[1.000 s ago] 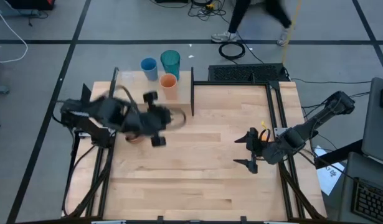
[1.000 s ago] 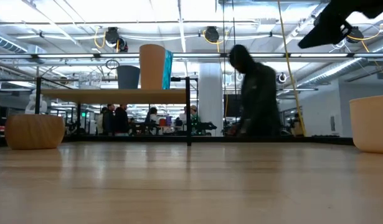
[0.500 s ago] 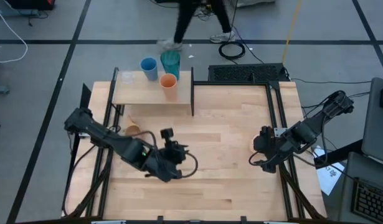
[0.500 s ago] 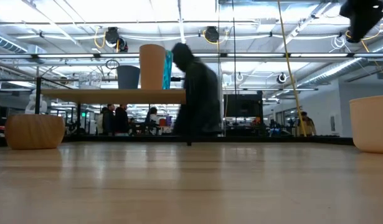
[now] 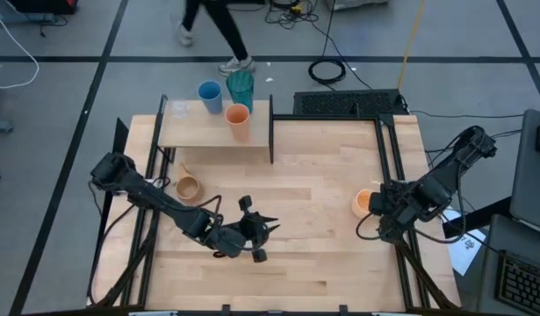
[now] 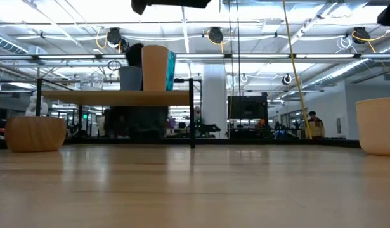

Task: Stack small to large cups/mugs on shelf
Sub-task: Put the orange mug on the shelf

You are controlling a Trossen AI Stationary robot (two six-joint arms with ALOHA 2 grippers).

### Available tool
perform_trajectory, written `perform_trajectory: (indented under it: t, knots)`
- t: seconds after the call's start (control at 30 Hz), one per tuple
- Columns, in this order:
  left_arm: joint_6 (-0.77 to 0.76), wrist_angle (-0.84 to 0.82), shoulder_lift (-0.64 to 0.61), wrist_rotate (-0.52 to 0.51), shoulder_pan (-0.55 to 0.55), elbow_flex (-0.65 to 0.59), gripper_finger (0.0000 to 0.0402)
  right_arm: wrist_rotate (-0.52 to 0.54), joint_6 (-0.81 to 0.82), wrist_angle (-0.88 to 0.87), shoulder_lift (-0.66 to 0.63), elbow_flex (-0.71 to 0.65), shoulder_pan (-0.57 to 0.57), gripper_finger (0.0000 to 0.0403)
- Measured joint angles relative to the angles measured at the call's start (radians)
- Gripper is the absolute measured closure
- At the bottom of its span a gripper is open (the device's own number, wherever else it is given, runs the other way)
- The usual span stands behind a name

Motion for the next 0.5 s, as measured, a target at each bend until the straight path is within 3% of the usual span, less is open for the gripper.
perform_trajectory:
  t: [0.17,0.5]
  knots:
    - [0.038,0.135,0.000,0.003,-0.022,-0.071,0.0325,0.004,0.076,-0.017,0.013,0.000,0.024,0.0012]
    - [0.159,0.138,0.000,0.027,-0.044,-0.087,0.0325,0.022,0.050,-0.101,0.116,-0.002,0.014,0.0012]
